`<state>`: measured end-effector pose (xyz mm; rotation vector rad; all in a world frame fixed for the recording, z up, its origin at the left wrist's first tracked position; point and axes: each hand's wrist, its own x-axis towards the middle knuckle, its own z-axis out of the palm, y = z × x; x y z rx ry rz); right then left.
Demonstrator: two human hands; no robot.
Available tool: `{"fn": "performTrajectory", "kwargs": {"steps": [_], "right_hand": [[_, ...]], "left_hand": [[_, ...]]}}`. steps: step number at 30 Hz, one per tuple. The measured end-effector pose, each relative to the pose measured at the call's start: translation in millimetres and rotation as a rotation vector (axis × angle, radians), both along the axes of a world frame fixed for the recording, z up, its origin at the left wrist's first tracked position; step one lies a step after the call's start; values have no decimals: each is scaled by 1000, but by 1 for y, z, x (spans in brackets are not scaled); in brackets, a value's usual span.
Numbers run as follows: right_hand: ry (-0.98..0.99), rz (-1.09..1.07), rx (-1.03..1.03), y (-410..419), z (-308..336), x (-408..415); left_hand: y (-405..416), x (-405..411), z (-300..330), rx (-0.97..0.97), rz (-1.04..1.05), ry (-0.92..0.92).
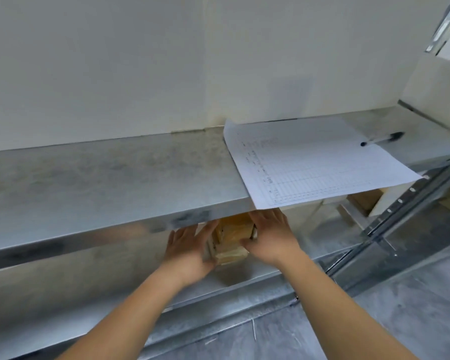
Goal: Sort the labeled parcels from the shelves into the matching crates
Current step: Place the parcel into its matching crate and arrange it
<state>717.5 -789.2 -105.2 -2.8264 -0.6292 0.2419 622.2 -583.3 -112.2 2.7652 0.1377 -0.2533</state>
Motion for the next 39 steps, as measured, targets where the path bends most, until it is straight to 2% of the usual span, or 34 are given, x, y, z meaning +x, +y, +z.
{"fn": "performTrajectory", "kwargs": {"steps": [7, 11, 15, 18, 20, 22, 24, 27, 29, 32, 35, 39], "right_hand": [[-23, 222, -7, -10, -16, 26], [-148, 284, 148, -16, -33, 34], [-222, 297, 377, -24, -46, 29], [-272, 360, 409, -29, -40, 14], [-285, 423, 402, -33, -33, 0], [-137, 413, 498, -33, -21, -17], [92, 354, 612, -30, -11, -37], [287, 311, 734, -14, -1, -61], [405, 343, 745, 1, 2, -73], [493, 465, 636, 24, 7, -90], [466, 640, 541, 45, 13, -109], [498, 736, 579, 70, 12, -139]], "left_hand": [[-34, 32, -21, -88, 109, 9], [-61, 33, -17, -284, 223, -140], [-80, 17, -11, -326, 412, -333], [-84, -1, -5, -366, 568, -493], [-86, -15, 7, -388, 630, -518], [-88, -34, 18, -477, 735, -485], [-87, -60, 22, -549, 823, -433], [-82, -102, 23, -468, 818, -368], [-79, -127, 26, -407, 815, -308], [-71, -159, 27, -353, 828, -300], [-60, -189, 26, -264, 820, -333], [-48, -239, 28, -272, 833, -413]]}}
